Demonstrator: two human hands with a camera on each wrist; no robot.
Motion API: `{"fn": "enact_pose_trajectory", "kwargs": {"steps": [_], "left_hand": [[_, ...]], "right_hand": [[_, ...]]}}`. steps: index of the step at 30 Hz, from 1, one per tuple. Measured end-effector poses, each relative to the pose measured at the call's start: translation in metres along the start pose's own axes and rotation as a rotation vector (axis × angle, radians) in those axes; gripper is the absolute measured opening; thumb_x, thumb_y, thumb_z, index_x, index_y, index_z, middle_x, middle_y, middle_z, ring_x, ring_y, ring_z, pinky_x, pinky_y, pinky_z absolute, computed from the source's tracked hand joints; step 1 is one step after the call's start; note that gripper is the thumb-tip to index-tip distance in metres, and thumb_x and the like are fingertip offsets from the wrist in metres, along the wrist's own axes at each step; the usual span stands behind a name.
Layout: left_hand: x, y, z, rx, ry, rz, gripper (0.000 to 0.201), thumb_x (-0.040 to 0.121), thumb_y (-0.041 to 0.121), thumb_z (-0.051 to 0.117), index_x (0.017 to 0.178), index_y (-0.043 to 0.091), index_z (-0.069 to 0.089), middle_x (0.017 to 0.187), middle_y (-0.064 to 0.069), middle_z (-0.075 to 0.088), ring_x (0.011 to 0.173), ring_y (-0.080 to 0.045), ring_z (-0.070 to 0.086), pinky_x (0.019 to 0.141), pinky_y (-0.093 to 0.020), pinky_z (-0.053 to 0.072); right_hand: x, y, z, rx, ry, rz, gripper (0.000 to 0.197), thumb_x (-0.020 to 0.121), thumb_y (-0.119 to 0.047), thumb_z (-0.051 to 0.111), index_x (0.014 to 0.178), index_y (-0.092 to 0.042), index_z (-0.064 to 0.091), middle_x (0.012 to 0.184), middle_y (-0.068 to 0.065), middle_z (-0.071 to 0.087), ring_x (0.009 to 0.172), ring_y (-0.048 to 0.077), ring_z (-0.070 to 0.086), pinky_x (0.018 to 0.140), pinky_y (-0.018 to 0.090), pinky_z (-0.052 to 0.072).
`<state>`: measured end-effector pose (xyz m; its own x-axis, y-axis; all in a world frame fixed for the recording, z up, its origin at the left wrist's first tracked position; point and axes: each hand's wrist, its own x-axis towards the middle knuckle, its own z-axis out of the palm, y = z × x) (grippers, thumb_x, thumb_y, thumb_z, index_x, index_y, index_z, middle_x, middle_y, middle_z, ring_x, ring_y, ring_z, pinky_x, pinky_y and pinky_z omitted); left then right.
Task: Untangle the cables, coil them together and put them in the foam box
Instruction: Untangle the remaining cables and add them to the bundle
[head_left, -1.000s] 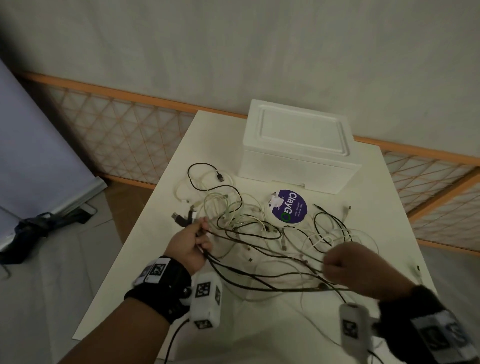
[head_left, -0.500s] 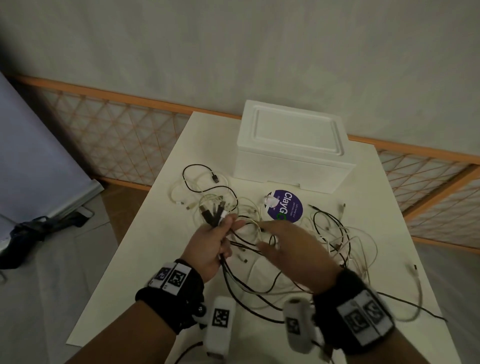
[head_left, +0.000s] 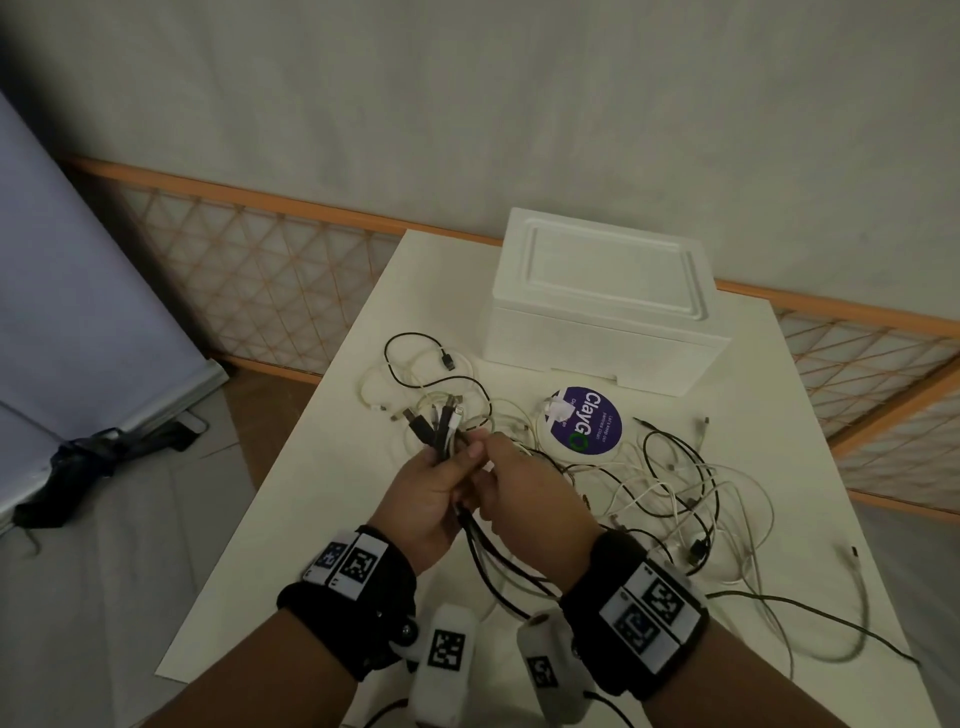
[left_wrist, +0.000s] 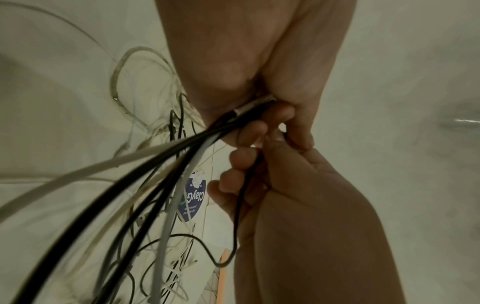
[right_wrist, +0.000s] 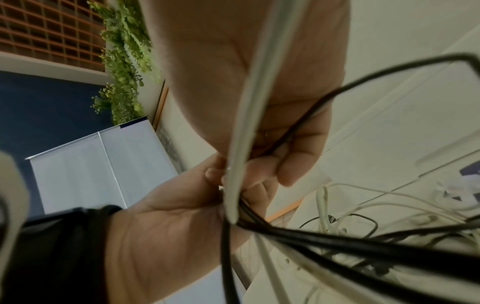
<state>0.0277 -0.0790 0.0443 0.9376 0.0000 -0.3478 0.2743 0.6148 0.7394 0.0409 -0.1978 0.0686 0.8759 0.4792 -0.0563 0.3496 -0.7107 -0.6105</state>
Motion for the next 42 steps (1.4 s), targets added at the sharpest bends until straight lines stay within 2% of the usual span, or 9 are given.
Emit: {"fn": "enact_pose_trajectory", "kwargs": {"steps": [5, 11, 14, 17, 20, 23, 27, 36, 42], "left_hand": [[0.001, -0.007, -0.006, 0.025, 0.024, -0.023, 0.024, 0.078, 0.029, 0.062, 0.077, 0.005, 0.061, 0.051, -0.004, 0.052, 0.045, -0.012, 0.045, 0.049, -0.022, 0.038], [0.014, 0.008, -0.028, -0.163, 0.124, -0.041, 0.039, 0.100, 0.037, 0.041, 0.069, 0.015, 0.048, 0.071, -0.008, 0.068, 0.076, -0.025, 0.070, 0.088, -0.048, 0.049], [0.014, 0.026, -0.052, -0.297, 0.203, -0.016, 0.040, 0.099, 0.041, 0.041, 0.066, 0.019, 0.043, 0.045, 0.005, 0.034, 0.040, -0.010, 0.044, 0.059, -0.027, 0.054], [0.012, 0.040, -0.070, -0.258, 0.227, 0.010, 0.033, 0.091, 0.036, 0.051, 0.064, 0.020, 0.039, 0.043, 0.008, 0.025, 0.032, -0.006, 0.024, 0.038, -0.017, 0.027], [0.009, 0.039, -0.060, -0.064, 0.188, -0.013, 0.018, 0.078, 0.022, 0.063, 0.071, 0.018, 0.047, 0.048, 0.006, 0.042, 0.031, -0.005, 0.023, 0.036, -0.018, 0.020], [0.000, 0.025, -0.023, 0.261, 0.013, -0.090, 0.009, 0.090, 0.018, 0.059, 0.084, 0.012, 0.055, 0.084, -0.010, 0.071, 0.033, -0.005, 0.024, 0.038, -0.018, 0.021], [-0.007, 0.011, 0.003, 0.543, -0.192, -0.220, 0.022, 0.098, 0.031, 0.051, 0.087, 0.012, 0.054, 0.068, -0.012, 0.047, 0.039, -0.008, 0.023, 0.038, -0.018, 0.022], [0.003, 0.040, -0.099, 0.287, 0.405, -0.134, 0.038, 0.088, 0.015, 0.066, 0.066, 0.022, 0.036, 0.046, 0.006, 0.030, 0.033, -0.008, 0.019, 0.038, -0.020, 0.017], [-0.001, 0.036, -0.063, 1.280, 0.200, 0.140, 0.018, 0.083, 0.027, 0.071, 0.081, 0.017, 0.056, 0.071, 0.003, 0.059, 0.076, -0.019, 0.060, 0.062, -0.022, 0.040]], "right_hand": [[-0.001, 0.001, -0.003, 0.014, -0.005, 0.010, 0.010, 0.095, -0.029, 0.047, 0.101, -0.021, 0.050, 0.074, -0.001, 0.066, 0.069, 0.017, 0.062, 0.066, 0.036, 0.051], [-0.015, 0.019, -0.023, -0.140, -0.009, -0.009, 0.021, 0.093, -0.043, 0.052, 0.094, -0.026, 0.064, 0.086, -0.006, 0.066, 0.079, 0.010, 0.056, 0.068, 0.027, 0.040], [-0.027, 0.045, -0.050, -0.160, -0.018, 0.057, 0.022, 0.093, -0.041, 0.054, 0.091, -0.024, 0.069, 0.085, -0.008, 0.068, 0.076, 0.006, 0.058, 0.070, 0.024, 0.043], [-0.037, 0.070, -0.078, -0.172, 0.046, 0.166, 0.021, 0.091, -0.039, 0.057, 0.084, -0.023, 0.069, 0.079, -0.009, 0.066, 0.072, 0.006, 0.057, 0.064, 0.016, 0.041], [-0.035, 0.071, -0.084, -0.252, 0.123, 0.161, 0.026, 0.090, -0.040, 0.058, 0.076, -0.020, 0.065, 0.071, -0.006, 0.062, 0.069, 0.010, 0.055, 0.061, 0.023, 0.036], [-0.020, 0.038, -0.058, -0.387, 0.105, -0.046, 0.029, 0.092, -0.039, 0.055, 0.079, -0.015, 0.066, 0.075, -0.002, 0.062, 0.073, 0.014, 0.056, 0.065, 0.029, 0.037], [-0.010, 0.010, -0.035, -0.370, -0.003, -0.166, 0.030, 0.091, -0.042, 0.053, 0.088, -0.016, 0.069, 0.080, 0.002, 0.065, 0.077, 0.017, 0.058, 0.067, 0.031, 0.041], [-0.055, 0.081, -0.121, -0.224, 0.218, 0.210, 0.023, 0.085, -0.038, 0.066, 0.075, -0.018, 0.071, 0.069, -0.006, 0.066, 0.069, 0.010, 0.060, 0.067, 0.027, 0.045], [-0.036, 0.043, -0.088, -0.360, 0.116, 0.079, 0.027, 0.089, -0.045, 0.058, 0.085, -0.021, 0.071, 0.082, -0.006, 0.065, 0.081, 0.012, 0.058, 0.072, 0.030, 0.043]]}}
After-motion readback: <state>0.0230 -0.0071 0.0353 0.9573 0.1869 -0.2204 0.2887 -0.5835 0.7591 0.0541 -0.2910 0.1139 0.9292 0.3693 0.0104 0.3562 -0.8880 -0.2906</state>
